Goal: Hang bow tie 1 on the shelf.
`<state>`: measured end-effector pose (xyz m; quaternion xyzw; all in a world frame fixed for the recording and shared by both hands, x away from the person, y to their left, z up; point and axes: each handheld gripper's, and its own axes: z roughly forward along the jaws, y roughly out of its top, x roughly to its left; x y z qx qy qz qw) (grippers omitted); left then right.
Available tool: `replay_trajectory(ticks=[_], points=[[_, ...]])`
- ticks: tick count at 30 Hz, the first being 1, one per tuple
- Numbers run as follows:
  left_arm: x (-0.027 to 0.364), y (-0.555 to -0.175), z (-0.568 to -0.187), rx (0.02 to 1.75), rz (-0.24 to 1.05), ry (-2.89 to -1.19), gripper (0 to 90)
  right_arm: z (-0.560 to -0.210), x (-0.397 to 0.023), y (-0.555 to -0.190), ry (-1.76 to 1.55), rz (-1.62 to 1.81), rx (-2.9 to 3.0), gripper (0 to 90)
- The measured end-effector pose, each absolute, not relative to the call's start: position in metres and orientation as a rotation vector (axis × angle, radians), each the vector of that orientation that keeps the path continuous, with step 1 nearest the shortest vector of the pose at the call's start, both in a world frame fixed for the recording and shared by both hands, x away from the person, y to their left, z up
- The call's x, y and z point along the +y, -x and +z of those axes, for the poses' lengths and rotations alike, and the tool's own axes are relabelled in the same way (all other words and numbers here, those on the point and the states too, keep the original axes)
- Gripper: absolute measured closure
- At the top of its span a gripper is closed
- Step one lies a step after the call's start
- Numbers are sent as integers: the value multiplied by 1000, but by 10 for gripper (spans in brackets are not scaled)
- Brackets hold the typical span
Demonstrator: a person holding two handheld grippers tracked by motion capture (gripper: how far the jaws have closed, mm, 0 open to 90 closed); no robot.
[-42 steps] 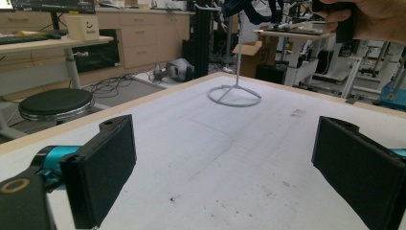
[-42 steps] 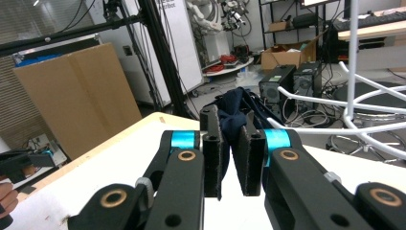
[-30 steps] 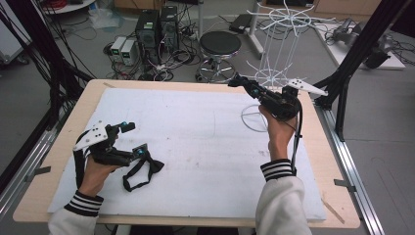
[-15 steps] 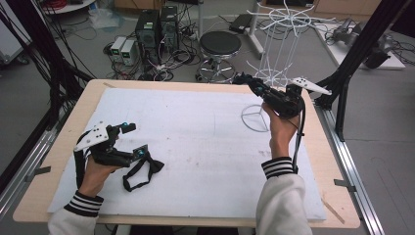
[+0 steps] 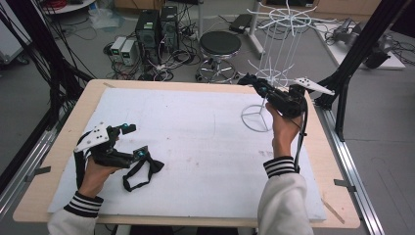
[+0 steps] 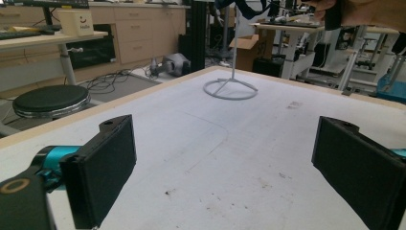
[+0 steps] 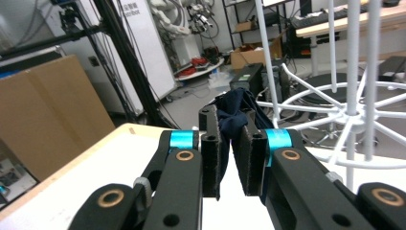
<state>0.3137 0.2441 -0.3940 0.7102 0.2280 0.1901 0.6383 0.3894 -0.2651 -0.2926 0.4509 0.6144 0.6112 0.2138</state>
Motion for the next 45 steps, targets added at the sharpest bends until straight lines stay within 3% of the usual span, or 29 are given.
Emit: replay_trajectory(ticks=[7, 15, 29, 34, 36, 45], points=[[244, -313, -394, 524, 432, -1613, 84, -291, -264, -387, -1238, 1652, 1721, 789], [245, -312, -393, 524, 437, -1606, 84, -288, -262, -380, -1204, 1600, 1735, 653], [246, -311, -392, 524, 439, -1606, 84, -282, -259, -365, -1092, 1452, 1690, 109], [248, -312, -393, 527, 441, -1600, 84, -283, -259, -355, -1007, 1443, 1704, 96], [248, -312, -393, 527, 440, -1601, 84, -283, -259, -351, -985, 1446, 1703, 21], [250, -312, -396, 515, 447, -1607, 84, -288, -257, -327, -886, 1508, 1694, 16]])
